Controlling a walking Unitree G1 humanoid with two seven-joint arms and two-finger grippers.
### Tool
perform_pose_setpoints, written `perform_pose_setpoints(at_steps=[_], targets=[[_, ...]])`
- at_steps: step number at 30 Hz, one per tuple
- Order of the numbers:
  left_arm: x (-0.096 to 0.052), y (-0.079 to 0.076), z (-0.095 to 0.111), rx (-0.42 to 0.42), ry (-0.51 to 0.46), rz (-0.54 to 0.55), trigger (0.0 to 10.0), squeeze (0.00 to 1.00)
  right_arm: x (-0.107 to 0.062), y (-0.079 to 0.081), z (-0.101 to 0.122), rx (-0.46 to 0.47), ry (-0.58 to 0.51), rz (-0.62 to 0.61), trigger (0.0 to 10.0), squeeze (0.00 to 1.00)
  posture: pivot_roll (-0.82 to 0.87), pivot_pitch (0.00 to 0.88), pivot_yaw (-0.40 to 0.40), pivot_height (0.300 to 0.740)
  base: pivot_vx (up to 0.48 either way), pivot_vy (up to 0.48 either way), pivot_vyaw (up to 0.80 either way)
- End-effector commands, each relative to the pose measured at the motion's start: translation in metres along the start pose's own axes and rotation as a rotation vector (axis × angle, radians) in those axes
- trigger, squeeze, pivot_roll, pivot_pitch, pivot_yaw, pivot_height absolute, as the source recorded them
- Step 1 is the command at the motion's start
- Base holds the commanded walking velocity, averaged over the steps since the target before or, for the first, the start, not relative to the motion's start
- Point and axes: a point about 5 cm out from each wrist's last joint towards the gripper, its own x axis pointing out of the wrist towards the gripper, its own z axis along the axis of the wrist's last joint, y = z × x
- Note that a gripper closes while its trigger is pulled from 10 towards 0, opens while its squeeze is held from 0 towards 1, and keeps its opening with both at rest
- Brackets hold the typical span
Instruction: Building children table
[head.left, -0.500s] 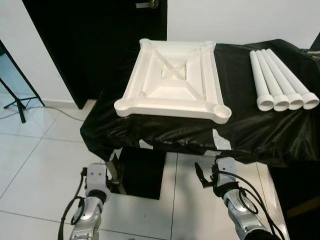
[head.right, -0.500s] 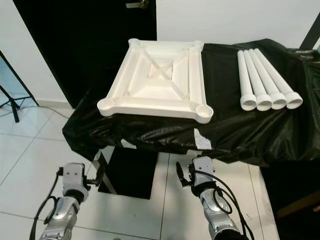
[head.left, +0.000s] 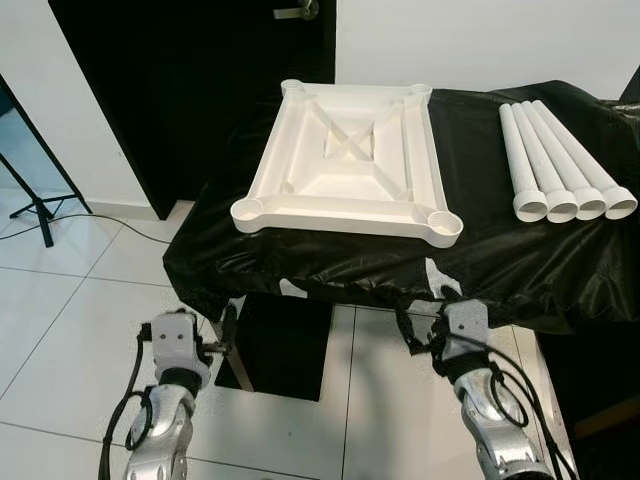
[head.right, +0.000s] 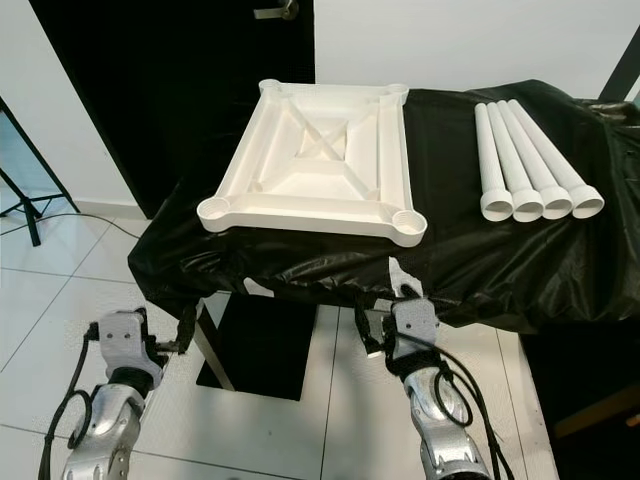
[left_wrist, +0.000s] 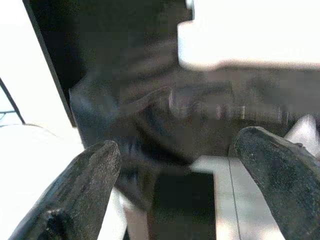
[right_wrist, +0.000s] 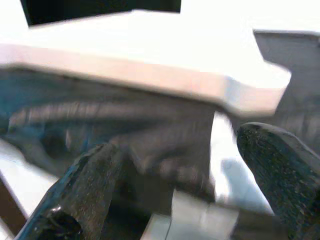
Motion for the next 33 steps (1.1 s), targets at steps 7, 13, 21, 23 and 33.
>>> perform_pose_setpoints(at_steps=[7,13,21,23,33], targets=[[0.013,-0.006,0.022,-0.012,-0.019,-0.016,10.0,0.0,0.015,-0.012,0.019,-0.015,-0.03,-0.07,10.0,0.0,0.05,0.0,0.004,0.74,0.0,0.0,0.0],[0.023,-0.007,0.03,-0.017,0.006,-0.031,10.0,0.0,0.023,-0.02,0.026,-0.029,-0.027,-0.056,10.0,0.0,0.02,0.0,0.022,0.74,0.0,0.0,0.0],[0.029,-0.016,0.044,0.005,-0.033,-0.112,10.0,0.0,0.023,-0.027,0.039,-0.016,-0.065,-0.042,10.0,0.0,0.01,0.0,0.023,0.74,0.0,0.0,0.0],[0.029,-0.018,0.047,0.016,-0.054,-0.112,10.0,0.0,0.022,-0.028,0.041,-0.017,-0.075,-0.056,10.0,0.0,0.02,0.0,0.022,0.74,0.0,0.0,0.0],[0.032,-0.026,0.049,0.023,-0.068,-0.124,10.0,0.0,0.024,-0.028,0.042,-0.013,-0.074,-0.098,10.0,0.0,0.02,0.0,0.02,0.74,0.0,0.0,0.0]])
